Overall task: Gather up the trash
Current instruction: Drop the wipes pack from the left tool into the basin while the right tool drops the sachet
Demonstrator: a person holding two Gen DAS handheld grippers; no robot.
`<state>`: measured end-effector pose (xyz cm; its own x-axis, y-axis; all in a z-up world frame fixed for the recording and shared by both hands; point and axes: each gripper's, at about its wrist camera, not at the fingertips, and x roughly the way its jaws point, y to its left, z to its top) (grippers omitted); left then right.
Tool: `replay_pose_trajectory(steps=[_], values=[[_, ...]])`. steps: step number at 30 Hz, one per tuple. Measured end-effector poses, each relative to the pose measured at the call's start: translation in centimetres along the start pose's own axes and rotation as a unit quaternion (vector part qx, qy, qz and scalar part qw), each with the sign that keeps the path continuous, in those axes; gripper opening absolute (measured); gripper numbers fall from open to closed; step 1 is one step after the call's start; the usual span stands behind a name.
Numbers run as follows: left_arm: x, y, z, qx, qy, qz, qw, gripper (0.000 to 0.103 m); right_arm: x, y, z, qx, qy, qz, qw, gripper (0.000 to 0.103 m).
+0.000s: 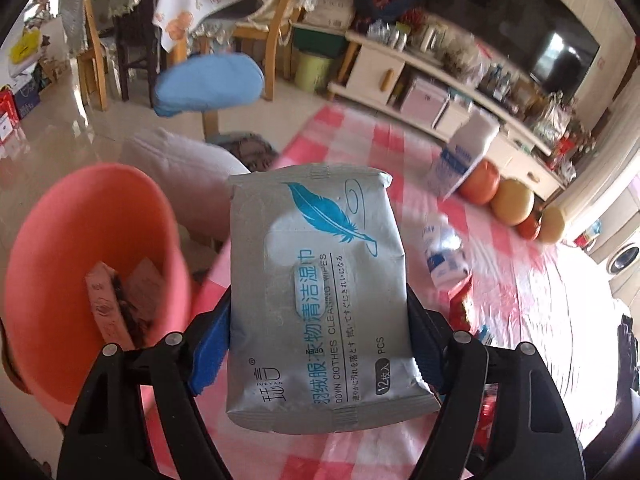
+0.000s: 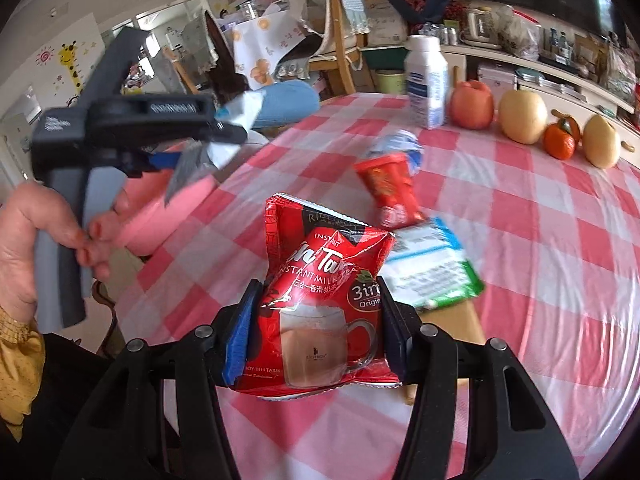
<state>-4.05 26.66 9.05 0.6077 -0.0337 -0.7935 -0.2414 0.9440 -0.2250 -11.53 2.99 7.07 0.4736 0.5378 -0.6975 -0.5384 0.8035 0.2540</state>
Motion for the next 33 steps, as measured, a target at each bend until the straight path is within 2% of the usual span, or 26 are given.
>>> replay_pose_trajectory(steps=[6,10,16,19,21,22,24,26,29,33], values=[[-4.4,4.5,1.6,-0.037,-0.038,-0.004,0.9986,0.077,0.8,4.2,2.3,-0.023,-0.007,0.023,0.999,0.056],[-6.1,9.2,2.5,-0.087,-0.05,0.003,0.995,0.078,2.0,7.8,4.6,-0.043,-0.008,0.05,0.998,0.056],[-6.5,15.2,3.1,-0.146,-0.054,0.017,0.9876,0.078,5.1,14.6,9.3,-0.076,-0.015,0.098,0.992,0.056],[-5.8,18.0,3.4,-0.179,-0.043,0.03,0.9824,0.078,7.0,16.9,11.1,-0.087,-0.016,0.108,0.99,0.058],[-5.5,19.7,3.4,-0.201,-0.039,0.044,0.9779,0.081,8.8,18.4,12.0,-0.092,-0.016,0.114,0.989,0.064],[-5.6,20.6,3.4,-0.213,-0.04,0.055,0.9746,0.082,9.3,18.7,12.1,-0.091,-0.017,0.116,0.989,0.071],[-6.0,21.7,3.1,-0.222,-0.048,0.058,0.9722,0.084,10.0,19.0,12.2,-0.081,-0.02,0.12,0.989,0.074],[-6.4,22.1,3.0,-0.225,-0.057,0.056,0.9711,0.088,10.0,18.5,11.8,-0.064,-0.026,0.114,0.991,0.083],[-7.2,22.1,3.1,-0.217,-0.081,0.051,0.9715,0.088,9.3,16.9,11.1,-0.039,-0.035,0.105,0.993,0.085],[-7.9,20.0,3.4,-0.183,-0.119,0.042,0.9749,0.092,7.8,14.8,9.9,-0.03,-0.04,0.066,0.997,0.089]])
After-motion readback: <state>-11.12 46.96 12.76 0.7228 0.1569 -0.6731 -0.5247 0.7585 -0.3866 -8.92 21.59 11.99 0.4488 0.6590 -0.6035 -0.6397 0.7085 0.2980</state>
